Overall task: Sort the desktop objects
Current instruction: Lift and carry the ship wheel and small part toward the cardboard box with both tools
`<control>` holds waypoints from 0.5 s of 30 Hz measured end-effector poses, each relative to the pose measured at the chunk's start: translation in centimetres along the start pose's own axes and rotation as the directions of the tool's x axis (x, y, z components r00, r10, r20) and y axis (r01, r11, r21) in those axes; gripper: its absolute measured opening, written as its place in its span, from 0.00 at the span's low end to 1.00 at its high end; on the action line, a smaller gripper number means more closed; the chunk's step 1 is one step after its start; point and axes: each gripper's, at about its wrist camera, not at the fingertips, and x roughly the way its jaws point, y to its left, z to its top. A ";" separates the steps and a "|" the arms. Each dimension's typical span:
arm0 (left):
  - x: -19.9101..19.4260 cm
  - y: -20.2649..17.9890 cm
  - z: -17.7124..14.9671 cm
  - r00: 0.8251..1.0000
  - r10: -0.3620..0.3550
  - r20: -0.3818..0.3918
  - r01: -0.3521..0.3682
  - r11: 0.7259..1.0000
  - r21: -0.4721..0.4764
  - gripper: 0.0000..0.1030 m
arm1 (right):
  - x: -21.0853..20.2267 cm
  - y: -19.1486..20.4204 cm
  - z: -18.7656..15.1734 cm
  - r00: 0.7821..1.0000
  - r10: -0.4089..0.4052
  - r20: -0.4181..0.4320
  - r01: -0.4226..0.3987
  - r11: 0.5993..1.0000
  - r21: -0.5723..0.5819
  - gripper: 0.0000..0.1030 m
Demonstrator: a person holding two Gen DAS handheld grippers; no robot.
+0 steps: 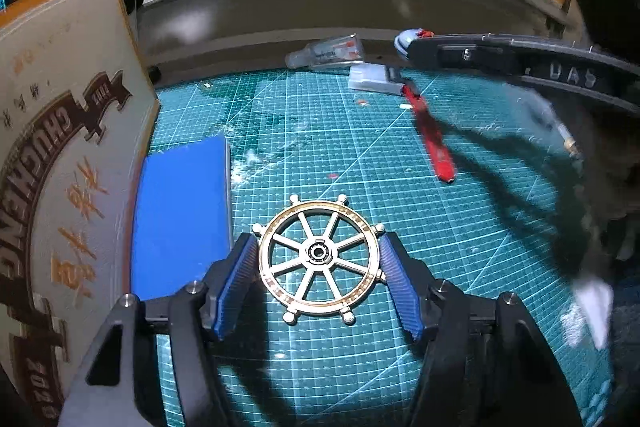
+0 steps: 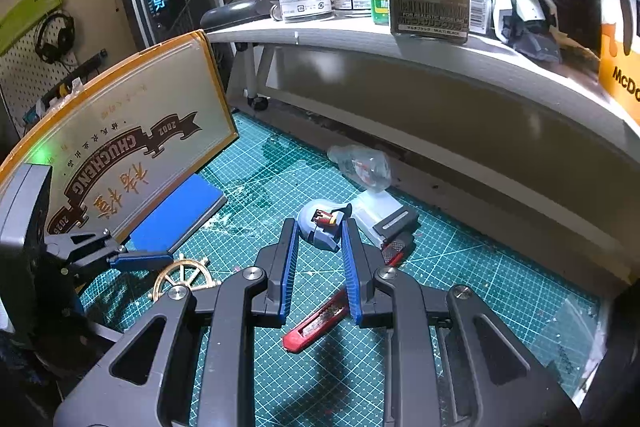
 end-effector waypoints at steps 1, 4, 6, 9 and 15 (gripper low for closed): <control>0.1 0.0 0.0 1.000 0.000 0.001 0.000 1.000 -0.004 0.61 | 0.0 0.0 0.0 1.000 -0.001 0.002 0.001 1.000 -0.001 0.20; -0.2 0.1 -0.1 1.000 -0.025 0.008 0.025 0.999 -0.027 0.61 | -0.1 0.1 0.0 1.000 0.000 0.005 0.000 1.000 -0.003 0.20; -0.6 0.0 0.0 1.000 -0.015 0.024 0.016 1.000 -0.022 0.61 | -0.2 0.1 0.1 1.000 -0.003 0.009 0.003 1.000 -0.002 0.20; -1.8 -0.2 0.1 0.998 0.007 0.060 -0.007 1.000 -0.007 0.61 | -0.3 -0.1 0.1 1.000 -0.007 0.015 0.007 1.000 0.003 0.20; -5.0 -0.4 0.6 0.990 -0.012 0.141 0.013 1.000 -0.005 0.61 | -0.9 -0.1 0.4 0.999 -0.007 0.034 0.006 1.000 0.008 0.20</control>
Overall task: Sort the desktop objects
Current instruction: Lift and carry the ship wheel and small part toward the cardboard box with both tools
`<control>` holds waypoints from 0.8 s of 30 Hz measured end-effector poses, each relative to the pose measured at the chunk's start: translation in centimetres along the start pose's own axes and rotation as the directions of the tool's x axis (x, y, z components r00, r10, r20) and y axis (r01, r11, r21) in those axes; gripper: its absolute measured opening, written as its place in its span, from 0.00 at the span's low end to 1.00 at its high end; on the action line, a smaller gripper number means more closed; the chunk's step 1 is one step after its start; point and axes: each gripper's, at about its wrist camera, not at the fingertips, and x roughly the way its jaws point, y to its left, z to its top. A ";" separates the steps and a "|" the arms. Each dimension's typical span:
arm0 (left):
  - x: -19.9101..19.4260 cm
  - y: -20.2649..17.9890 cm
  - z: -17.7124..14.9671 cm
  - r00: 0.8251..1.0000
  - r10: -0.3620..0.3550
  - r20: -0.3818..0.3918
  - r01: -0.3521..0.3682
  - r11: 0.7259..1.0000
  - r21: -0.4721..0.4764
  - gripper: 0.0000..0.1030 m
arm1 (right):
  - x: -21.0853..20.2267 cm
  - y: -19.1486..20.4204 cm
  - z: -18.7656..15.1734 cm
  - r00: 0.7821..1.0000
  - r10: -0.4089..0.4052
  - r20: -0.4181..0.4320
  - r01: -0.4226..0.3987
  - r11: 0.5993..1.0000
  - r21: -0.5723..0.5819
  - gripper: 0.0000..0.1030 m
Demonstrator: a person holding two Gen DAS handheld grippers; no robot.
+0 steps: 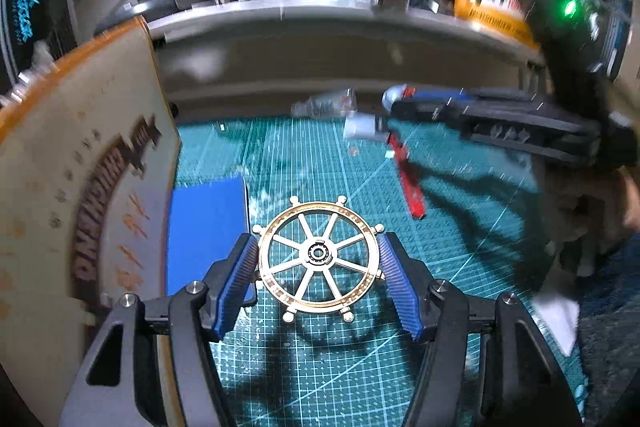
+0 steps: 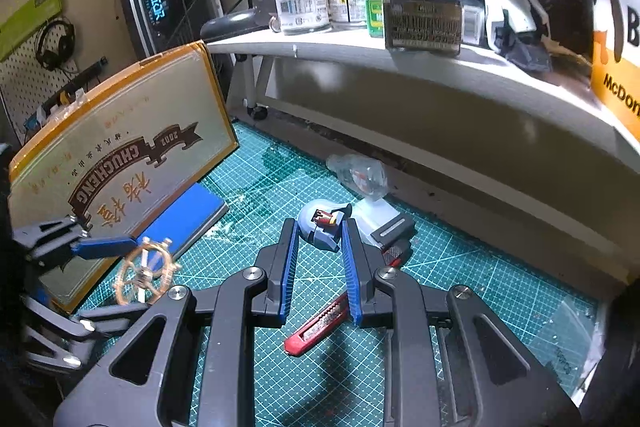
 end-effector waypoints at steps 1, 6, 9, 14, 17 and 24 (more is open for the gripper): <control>-0.7 -0.1 0.2 1.000 -0.005 0.020 0.005 1.000 0.001 0.61 | -0.3 0.0 0.2 1.000 -0.003 0.007 0.003 1.000 -0.002 0.20; -3.8 -0.2 1.7 0.995 -0.016 0.103 0.015 1.000 0.016 0.61 | -2.4 -0.8 1.4 0.998 0.011 0.067 -0.017 0.997 0.075 0.20; -5.2 -0.3 2.5 0.990 -0.018 0.143 0.015 1.000 0.023 0.61 | -4.2 -0.3 1.6 0.997 -0.033 0.074 0.027 0.997 0.077 0.20; -7.0 -0.3 3.1 0.982 -0.046 0.184 0.042 0.999 0.028 0.61 | -8.9 2.1 1.4 0.985 -0.140 0.097 0.135 0.989 0.065 0.20; -8.1 -0.5 2.9 0.977 -0.069 0.200 0.063 0.997 0.037 0.61 | -12.2 3.8 1.0 0.970 -0.210 0.121 0.203 0.977 0.072 0.20; -11.3 -0.3 2.2 0.964 -0.101 0.247 0.092 0.995 0.049 0.61 | -20.0 8.2 -0.8 0.926 -0.331 0.182 0.310 0.941 0.134 0.20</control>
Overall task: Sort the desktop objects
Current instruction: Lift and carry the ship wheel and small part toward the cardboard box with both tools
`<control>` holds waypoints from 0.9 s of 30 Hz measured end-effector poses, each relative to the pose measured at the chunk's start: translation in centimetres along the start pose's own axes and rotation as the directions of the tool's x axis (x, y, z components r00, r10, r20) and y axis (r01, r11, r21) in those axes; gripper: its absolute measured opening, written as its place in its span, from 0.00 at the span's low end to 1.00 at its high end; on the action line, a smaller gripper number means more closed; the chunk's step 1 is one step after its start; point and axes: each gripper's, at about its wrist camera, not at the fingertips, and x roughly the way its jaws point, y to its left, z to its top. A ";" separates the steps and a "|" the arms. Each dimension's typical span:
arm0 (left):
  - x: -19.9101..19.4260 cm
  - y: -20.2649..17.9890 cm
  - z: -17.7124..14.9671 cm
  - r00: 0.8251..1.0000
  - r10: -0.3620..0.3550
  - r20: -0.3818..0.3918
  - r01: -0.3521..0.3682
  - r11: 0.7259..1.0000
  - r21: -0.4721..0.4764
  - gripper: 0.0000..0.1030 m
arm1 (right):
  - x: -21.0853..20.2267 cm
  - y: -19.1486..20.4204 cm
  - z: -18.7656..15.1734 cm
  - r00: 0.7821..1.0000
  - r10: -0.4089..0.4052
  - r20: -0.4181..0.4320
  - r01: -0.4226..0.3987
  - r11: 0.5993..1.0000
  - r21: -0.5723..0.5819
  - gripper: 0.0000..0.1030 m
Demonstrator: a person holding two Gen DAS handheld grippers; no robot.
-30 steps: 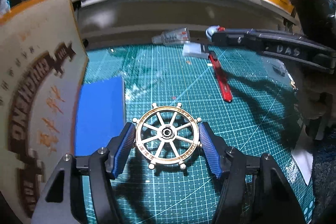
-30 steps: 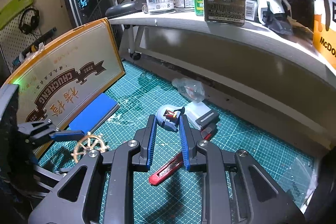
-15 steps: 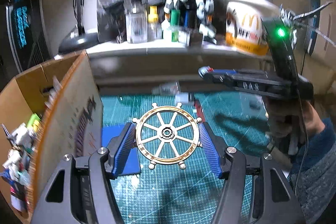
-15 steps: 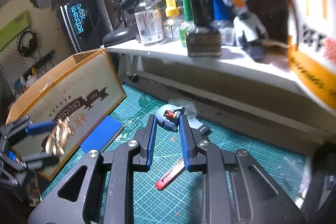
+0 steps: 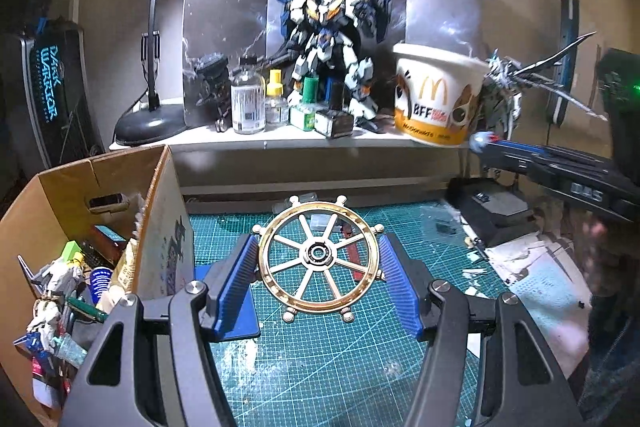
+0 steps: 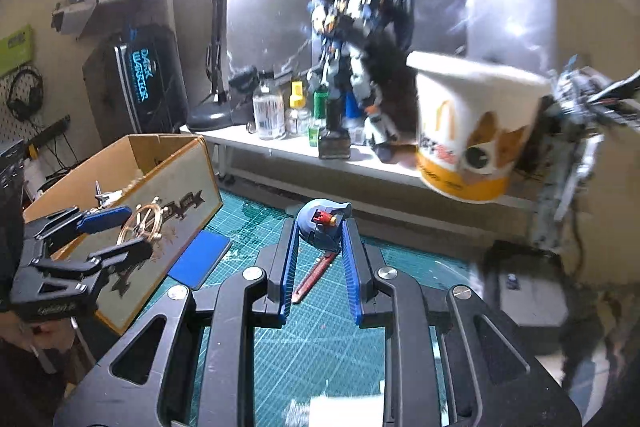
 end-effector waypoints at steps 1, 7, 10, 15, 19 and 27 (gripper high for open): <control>-0.6 0.0 0.1 1.000 0.000 0.010 0.000 1.000 0.004 0.61 | -1.1 0.1 -0.1 1.000 -0.012 0.012 0.012 1.000 0.006 0.20; -4.4 0.3 0.1 0.997 -0.005 0.081 0.004 1.000 0.012 0.61 | -8.2 1.9 -1.1 0.992 -0.064 0.106 0.062 0.998 0.027 0.20; -6.2 0.5 -0.5 0.994 -0.002 0.111 -0.001 1.000 0.025 0.61 | -10.9 2.5 -2.3 0.986 -0.076 0.146 0.071 0.996 0.045 0.20; -8.8 1.2 -2.3 0.989 0.009 0.149 -0.017 0.998 0.052 0.61 | -13.4 3.2 -4.8 0.981 -0.104 0.164 0.092 0.993 0.075 0.20; -10.5 2.1 -3.4 0.984 0.031 0.174 -0.044 0.997 0.069 0.61 | -13.5 3.5 -6.2 0.979 -0.145 0.141 0.135 0.988 0.080 0.20; -12.5 4.3 -3.8 0.978 0.065 0.200 -0.075 0.996 0.046 0.61 | -13.2 5.6 -6.4 0.974 -0.186 0.130 0.181 0.982 0.047 0.20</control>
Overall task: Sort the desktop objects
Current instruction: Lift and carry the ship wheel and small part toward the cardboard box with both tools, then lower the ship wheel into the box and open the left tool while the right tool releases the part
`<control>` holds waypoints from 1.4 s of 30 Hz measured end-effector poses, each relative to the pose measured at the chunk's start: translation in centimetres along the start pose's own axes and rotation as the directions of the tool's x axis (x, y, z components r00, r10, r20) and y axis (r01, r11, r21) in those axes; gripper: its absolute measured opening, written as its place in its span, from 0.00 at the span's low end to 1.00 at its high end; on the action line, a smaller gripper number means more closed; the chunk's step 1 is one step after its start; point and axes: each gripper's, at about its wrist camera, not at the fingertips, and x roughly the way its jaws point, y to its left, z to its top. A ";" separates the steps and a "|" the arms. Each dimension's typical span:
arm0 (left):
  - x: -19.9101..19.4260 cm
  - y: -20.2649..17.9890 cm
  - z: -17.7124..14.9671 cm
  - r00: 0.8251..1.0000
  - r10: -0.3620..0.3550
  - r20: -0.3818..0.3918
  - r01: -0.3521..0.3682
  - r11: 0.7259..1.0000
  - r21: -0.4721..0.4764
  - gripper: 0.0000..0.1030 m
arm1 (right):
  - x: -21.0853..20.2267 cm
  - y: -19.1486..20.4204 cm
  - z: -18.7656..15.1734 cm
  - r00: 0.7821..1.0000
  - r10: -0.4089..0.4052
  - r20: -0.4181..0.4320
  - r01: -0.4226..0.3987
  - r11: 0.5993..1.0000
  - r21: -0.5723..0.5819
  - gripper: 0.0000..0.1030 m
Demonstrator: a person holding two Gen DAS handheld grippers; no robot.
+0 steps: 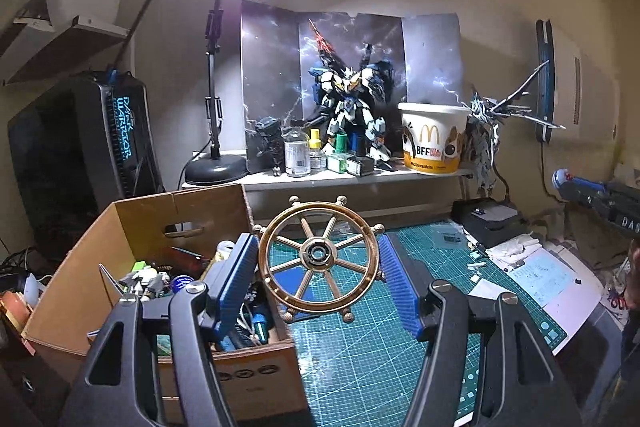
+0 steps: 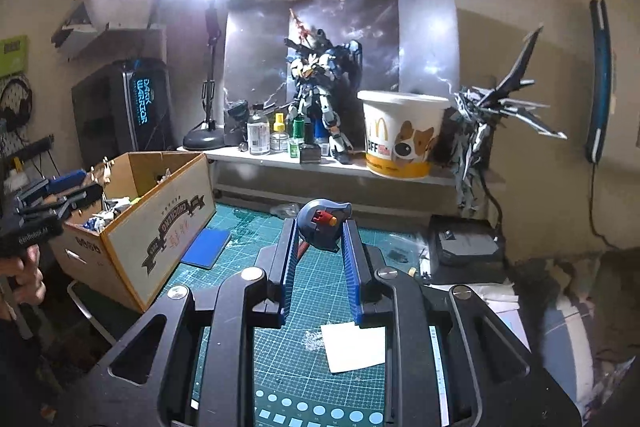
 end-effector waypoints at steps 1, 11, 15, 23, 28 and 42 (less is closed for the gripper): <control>-0.2 0.2 0.0 1.000 0.005 0.004 -0.005 1.000 0.001 0.61 | 0.0 0.3 0.0 1.000 -0.001 -0.001 0.001 1.000 -0.007 0.20; -0.9 3.0 -0.1 0.998 0.066 0.006 -0.066 0.997 -0.027 0.61 | 0.8 1.3 -0.5 1.000 0.020 -0.013 -0.021 1.000 -0.018 0.20; -1.4 3.9 -0.2 0.995 0.098 0.005 -0.098 0.995 -0.034 0.61 | 1.6 2.0 -0.4 0.999 0.048 -0.017 -0.048 0.999 -0.026 0.20; -2.9 5.9 -1.1 0.985 0.174 -0.018 -0.174 0.984 -0.048 0.61 | 3.1 4.8 0.2 0.989 0.147 -0.018 -0.148 0.987 -0.055 0.20; -4.4 7.8 -1.8 0.972 0.234 -0.025 -0.236 0.970 -0.068 0.61 | 4.0 7.9 0.6 0.973 0.229 -0.021 -0.230 0.969 -0.092 0.20; -9.5 13.1 -4.0 0.913 0.401 -0.074 -0.407 0.904 -0.132 0.61 | 6.7 16.7 0.7 0.898 0.436 -0.060 -0.439 0.879 -0.184 0.20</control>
